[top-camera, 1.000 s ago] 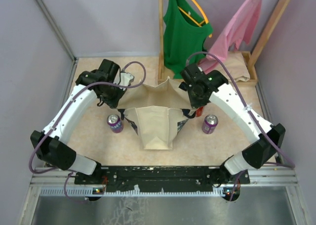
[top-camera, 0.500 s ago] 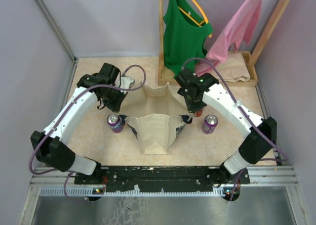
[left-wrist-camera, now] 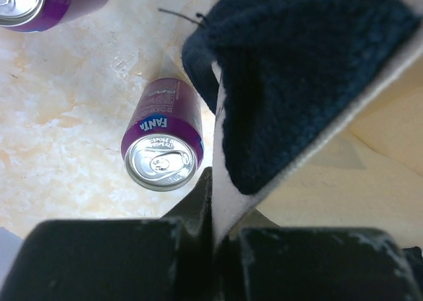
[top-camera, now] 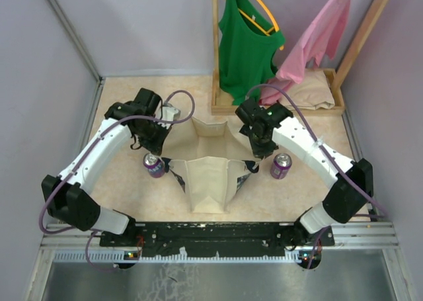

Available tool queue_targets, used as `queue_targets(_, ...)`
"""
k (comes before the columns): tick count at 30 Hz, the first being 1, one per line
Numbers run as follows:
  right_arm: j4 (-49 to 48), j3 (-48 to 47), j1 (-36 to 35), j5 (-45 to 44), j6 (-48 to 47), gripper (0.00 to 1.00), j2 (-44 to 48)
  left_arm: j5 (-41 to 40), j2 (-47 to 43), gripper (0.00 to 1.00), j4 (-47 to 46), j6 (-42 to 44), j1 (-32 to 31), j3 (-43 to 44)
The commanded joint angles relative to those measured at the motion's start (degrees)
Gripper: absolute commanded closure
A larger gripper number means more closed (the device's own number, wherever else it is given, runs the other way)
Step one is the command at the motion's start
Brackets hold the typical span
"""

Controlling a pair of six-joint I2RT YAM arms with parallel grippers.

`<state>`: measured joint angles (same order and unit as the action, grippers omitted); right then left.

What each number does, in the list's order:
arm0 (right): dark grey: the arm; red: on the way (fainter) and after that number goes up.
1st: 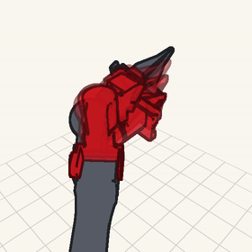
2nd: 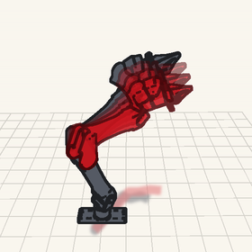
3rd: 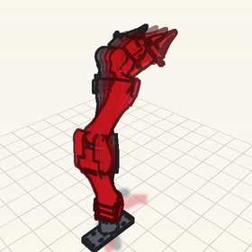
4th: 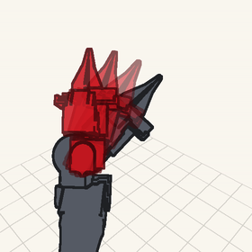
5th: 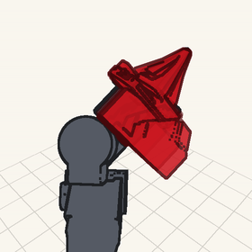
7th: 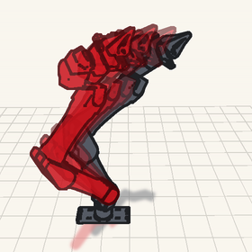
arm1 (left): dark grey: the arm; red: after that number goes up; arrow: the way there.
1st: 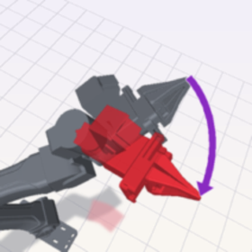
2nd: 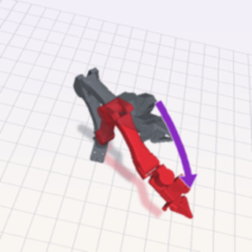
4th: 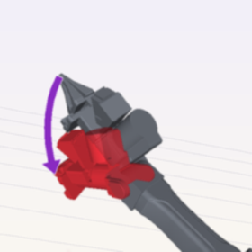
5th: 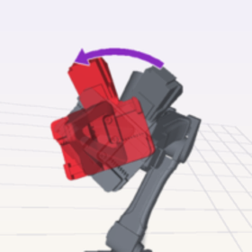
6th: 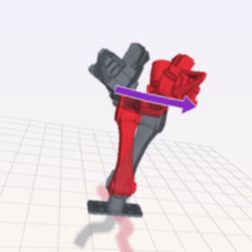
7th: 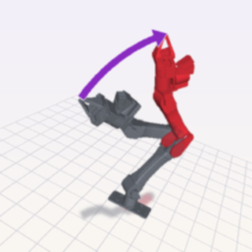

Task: Place the beverage into the canvas bag
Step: Adjust the canvas bag at the center of the board.

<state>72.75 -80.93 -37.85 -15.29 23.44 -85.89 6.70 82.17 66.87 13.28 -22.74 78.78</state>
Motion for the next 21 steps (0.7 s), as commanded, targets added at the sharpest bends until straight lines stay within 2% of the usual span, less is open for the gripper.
queue_targets(1, 2.22, -0.38, -0.14, -2.23, 0.03, 0.82, 2.46, 0.98, -2.50, 1.00, -0.25, -1.20, 0.18, -0.47)
queue_targets(2, 2.22, -0.93, -0.13, -2.55, -0.02, 0.67, 2.40, 0.91, -2.47, 1.00, -0.46, -1.09, 0.20, -0.43)
queue_targets(3, 2.03, -1.65, -0.15, -2.87, -0.06, 0.57, 2.39, 0.90, -2.41, 0.92, -0.58, -1.16, 0.18, -0.14)
queue_targets(5, 1.52, -3.17, -0.15, -3.54, -0.19, 0.42, 2.60, 1.83, -2.31, 0.64, -0.71, -1.31, 0.15, 1.16)
queue_targets(7, 0.90, -5.22, -0.13, -3.76, -0.56, 0.34, 2.80, 2.70, -2.63, 0.40, -1.41, -1.89, 0.17, 2.99)
queue_targets(12, 0.20, -12.13, -0.13, -4.10, -1.43, 0.22, 2.92, 6.10, -4.72, 0.06, -4.85, -2.92, 0.19, 7.49)
queue_targets(13, 0.13, -13.57, -0.19, -4.19, -1.58, 0.20, 2.92, 6.91, -5.60, 0.01, -5.99, -3.36, 0.27, 8.07)
queue_targets(21, -0.81, -21.65, -0.13, -3.09, -2.96, 0.14, 2.25, 10.58, -8.59, 0.00, -10.03, -4.95, 0.29, 11.13)
